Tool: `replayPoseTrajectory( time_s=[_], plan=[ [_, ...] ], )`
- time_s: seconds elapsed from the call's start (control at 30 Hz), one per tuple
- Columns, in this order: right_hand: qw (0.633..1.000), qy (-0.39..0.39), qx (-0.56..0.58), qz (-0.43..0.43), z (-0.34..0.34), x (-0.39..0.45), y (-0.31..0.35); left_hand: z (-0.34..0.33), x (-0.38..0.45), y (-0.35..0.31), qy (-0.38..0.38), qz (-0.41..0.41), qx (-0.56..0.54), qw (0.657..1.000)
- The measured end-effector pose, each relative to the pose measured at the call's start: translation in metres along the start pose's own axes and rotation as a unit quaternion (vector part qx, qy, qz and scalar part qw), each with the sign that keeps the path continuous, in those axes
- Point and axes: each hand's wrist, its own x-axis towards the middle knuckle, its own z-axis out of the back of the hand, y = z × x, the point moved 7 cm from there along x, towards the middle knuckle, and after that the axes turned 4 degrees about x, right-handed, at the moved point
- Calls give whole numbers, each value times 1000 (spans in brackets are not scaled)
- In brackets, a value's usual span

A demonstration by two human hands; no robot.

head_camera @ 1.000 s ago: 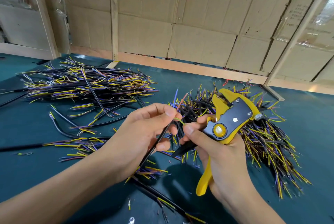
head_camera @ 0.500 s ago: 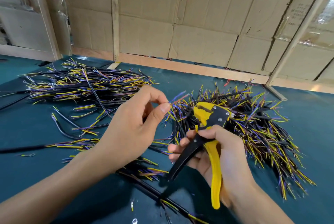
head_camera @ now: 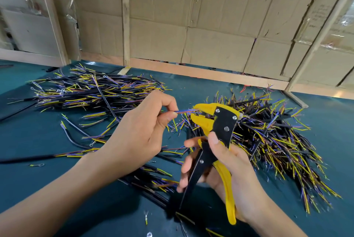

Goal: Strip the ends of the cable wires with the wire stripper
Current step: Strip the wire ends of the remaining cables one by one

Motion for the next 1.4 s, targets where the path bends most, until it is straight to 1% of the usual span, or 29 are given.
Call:
replayPoseTrajectory(
  time_s=[0.1,0.33,0.43,0.5,0.6,0.63,0.7,0.8,0.93,1.07,1.27,1.33,1.4],
  plan=[
    [1000,22,-12,0,-2,-2,2,2,1,-7,2,-23,26,999],
    [1000,23,-10,-13,-5,-3,2,3,2,-11,6,-26,53,998],
    [999,6,-20,-24,-3,-4,2,2,1,-14,13,-32,52,998],
    [998,-14,-59,-22,-2,-5,4,3,2,-14,9,-28,47,998],
    [994,-70,-86,-1,3,-9,6,2,2,-18,13,-42,53,998],
    [993,-76,-86,10,2,-10,6,2,2,-20,12,-46,54,997],
    [997,-56,-59,16,-3,-10,3,3,2,-22,0,-53,64,997],
    [1000,-1,10,17,-12,-7,1,12,2,-23,-37,-64,124,990],
    [1000,9,-11,24,-10,-7,1,20,4,-22,-69,-78,207,973],
    [999,11,-36,22,-8,-7,0,15,3,-24,-64,-110,238,963],
    [993,-22,-106,39,-4,-7,1,11,2,-24,-50,-113,233,965],
    [989,-53,-128,43,-3,-9,3,9,1,-25,-47,-127,226,965],
    [987,-93,-120,52,1,-10,4,7,1,-29,-43,-155,234,959]
  ],
)
